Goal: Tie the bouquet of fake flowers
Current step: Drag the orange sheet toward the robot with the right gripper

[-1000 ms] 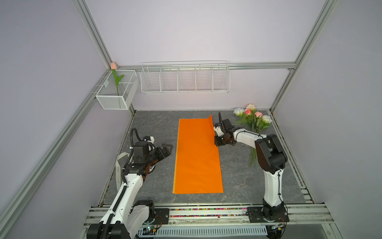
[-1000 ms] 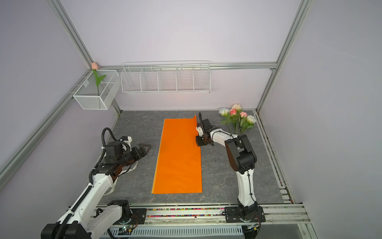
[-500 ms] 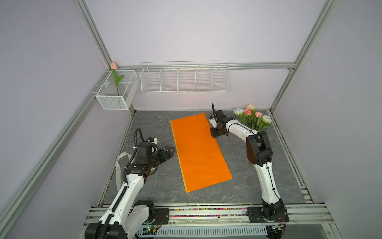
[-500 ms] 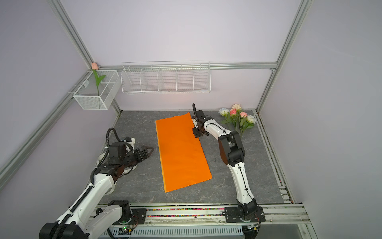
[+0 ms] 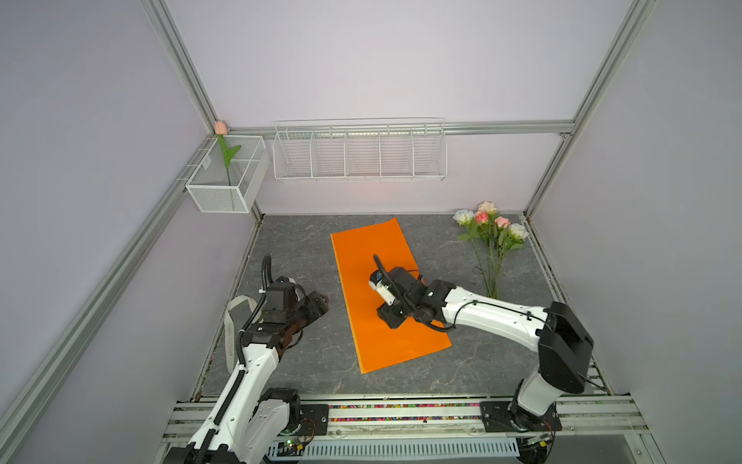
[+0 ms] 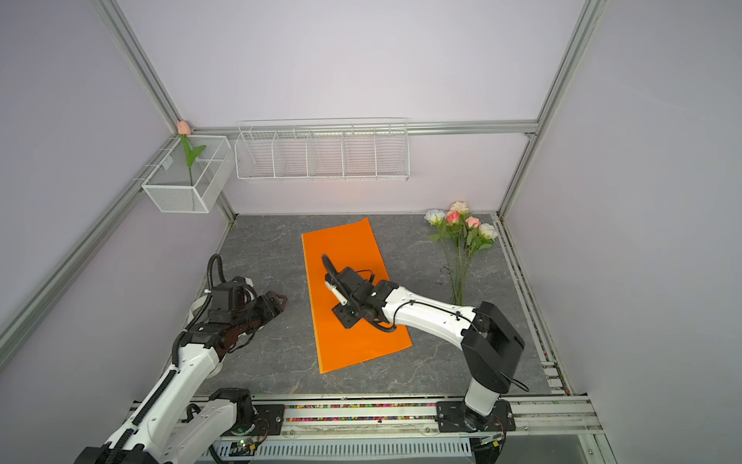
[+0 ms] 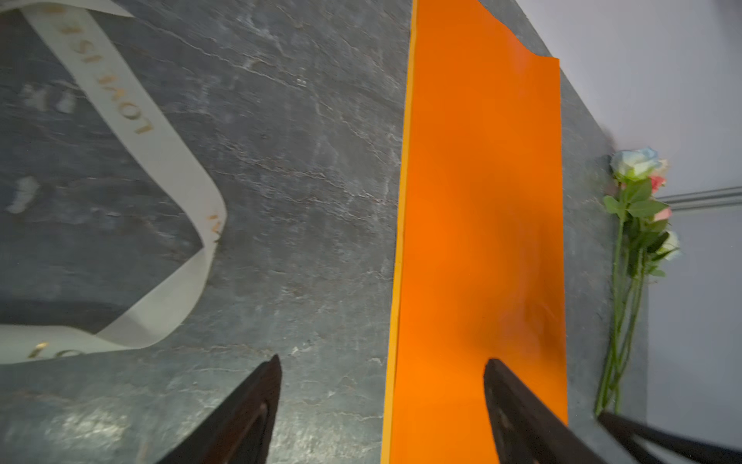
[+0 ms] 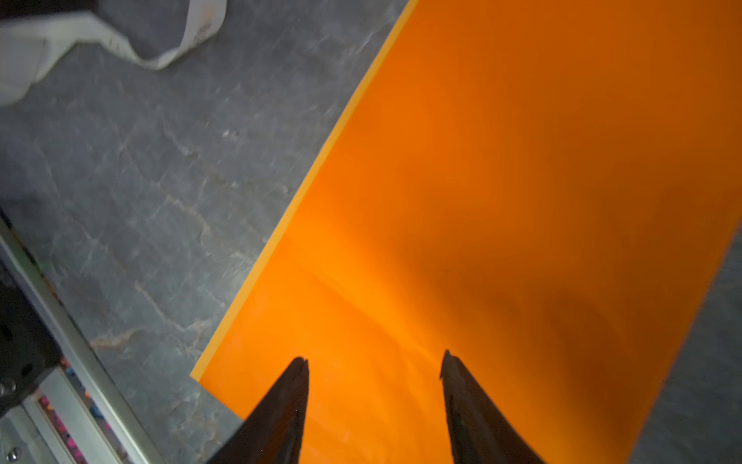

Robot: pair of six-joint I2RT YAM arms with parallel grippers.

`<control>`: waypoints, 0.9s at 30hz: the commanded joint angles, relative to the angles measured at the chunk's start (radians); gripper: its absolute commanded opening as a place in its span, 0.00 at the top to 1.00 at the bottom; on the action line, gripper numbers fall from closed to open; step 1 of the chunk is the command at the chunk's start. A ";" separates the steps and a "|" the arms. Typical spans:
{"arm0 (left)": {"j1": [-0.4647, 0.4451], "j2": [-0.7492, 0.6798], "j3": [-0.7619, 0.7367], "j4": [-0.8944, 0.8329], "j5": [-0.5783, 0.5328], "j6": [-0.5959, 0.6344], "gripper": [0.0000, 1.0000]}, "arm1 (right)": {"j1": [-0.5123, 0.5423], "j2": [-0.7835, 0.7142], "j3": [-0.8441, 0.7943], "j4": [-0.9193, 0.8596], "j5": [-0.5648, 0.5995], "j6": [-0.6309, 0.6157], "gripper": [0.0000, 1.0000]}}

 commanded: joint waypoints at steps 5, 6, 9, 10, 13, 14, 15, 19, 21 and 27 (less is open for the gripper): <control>-0.001 -0.068 0.036 -0.114 -0.200 -0.039 0.21 | 0.188 0.180 0.082 -0.058 0.085 0.113 0.44; -0.002 -0.070 0.035 -0.112 -0.192 -0.040 0.20 | 0.200 0.197 0.096 -0.064 0.088 0.109 0.44; -0.001 -0.069 0.031 -0.103 -0.165 -0.044 0.20 | 0.236 0.261 0.154 -0.129 0.126 0.113 0.44; -0.002 -0.068 0.029 -0.100 -0.160 -0.044 0.20 | 0.244 0.272 0.165 -0.141 0.141 0.118 0.44; 0.000 -0.067 0.024 -0.100 -0.158 -0.043 0.20 | 0.255 0.291 0.171 -0.160 0.147 0.141 0.43; -0.001 -0.068 0.021 -0.097 -0.158 -0.042 0.20 | 0.258 0.294 0.170 -0.157 0.147 0.142 0.43; -0.001 -0.068 0.016 -0.093 -0.156 -0.042 0.20 | 0.261 0.301 0.172 -0.159 0.146 0.143 0.43; -0.001 -0.070 0.009 -0.089 -0.156 -0.042 0.20 | 0.267 0.319 0.160 -0.153 0.122 0.162 0.43; -0.002 -0.072 0.006 -0.086 -0.154 -0.042 0.20 | 0.262 0.329 0.140 -0.135 0.110 0.198 0.42; 0.000 -0.078 -0.003 -0.083 -0.150 -0.043 0.20 | 0.260 0.356 0.127 -0.132 0.082 0.237 0.43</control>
